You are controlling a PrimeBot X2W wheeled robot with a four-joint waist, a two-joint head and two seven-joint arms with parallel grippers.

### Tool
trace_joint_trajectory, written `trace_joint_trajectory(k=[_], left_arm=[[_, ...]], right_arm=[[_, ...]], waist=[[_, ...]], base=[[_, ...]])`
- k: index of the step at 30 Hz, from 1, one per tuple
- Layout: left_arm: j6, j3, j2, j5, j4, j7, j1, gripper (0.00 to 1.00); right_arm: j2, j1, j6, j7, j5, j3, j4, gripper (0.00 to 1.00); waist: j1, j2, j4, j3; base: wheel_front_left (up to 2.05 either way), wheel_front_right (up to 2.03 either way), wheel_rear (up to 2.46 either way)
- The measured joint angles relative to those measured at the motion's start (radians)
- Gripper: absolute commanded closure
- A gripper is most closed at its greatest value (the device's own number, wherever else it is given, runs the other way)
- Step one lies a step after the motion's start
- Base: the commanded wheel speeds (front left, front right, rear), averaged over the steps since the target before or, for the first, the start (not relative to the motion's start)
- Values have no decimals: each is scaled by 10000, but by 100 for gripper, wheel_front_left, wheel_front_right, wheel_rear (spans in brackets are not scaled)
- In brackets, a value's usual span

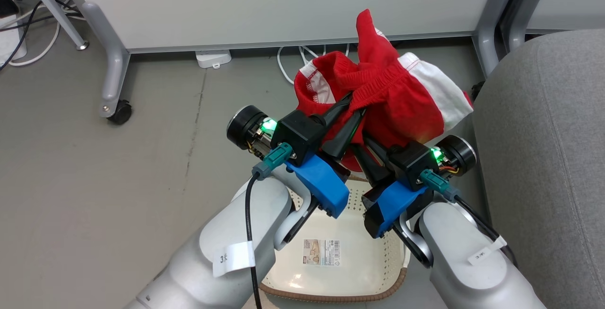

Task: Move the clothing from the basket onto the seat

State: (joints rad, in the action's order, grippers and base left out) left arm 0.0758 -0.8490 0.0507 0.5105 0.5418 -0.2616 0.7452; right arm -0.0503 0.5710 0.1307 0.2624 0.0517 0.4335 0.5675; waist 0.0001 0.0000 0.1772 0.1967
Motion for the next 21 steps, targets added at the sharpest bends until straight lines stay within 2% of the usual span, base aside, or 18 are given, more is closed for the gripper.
trace_joint_trajectory(k=[15,16,17,21], left_arm=[[-6,36,0,-182,33,0,2,100],[-54,58,0,-205,38,0,3,64],[-90,90,2,-276,40,0,23,0],[-132,153,-2,-320,8,0,36,0]], right_arm=[[0,3,0,0,159,119,29,100],[0,3,0,0,161,128,25,100],[0,3,0,0,182,144,10,100],[0,3,0,0,199,171,0,100]], waist=[[0,0,-34,61],[0,0,-35,60],[-1,0,-37,61],[0,0,-49,64]], base=[[0,0,0],[0,0,0],[0,0,0],[0,0,0]])
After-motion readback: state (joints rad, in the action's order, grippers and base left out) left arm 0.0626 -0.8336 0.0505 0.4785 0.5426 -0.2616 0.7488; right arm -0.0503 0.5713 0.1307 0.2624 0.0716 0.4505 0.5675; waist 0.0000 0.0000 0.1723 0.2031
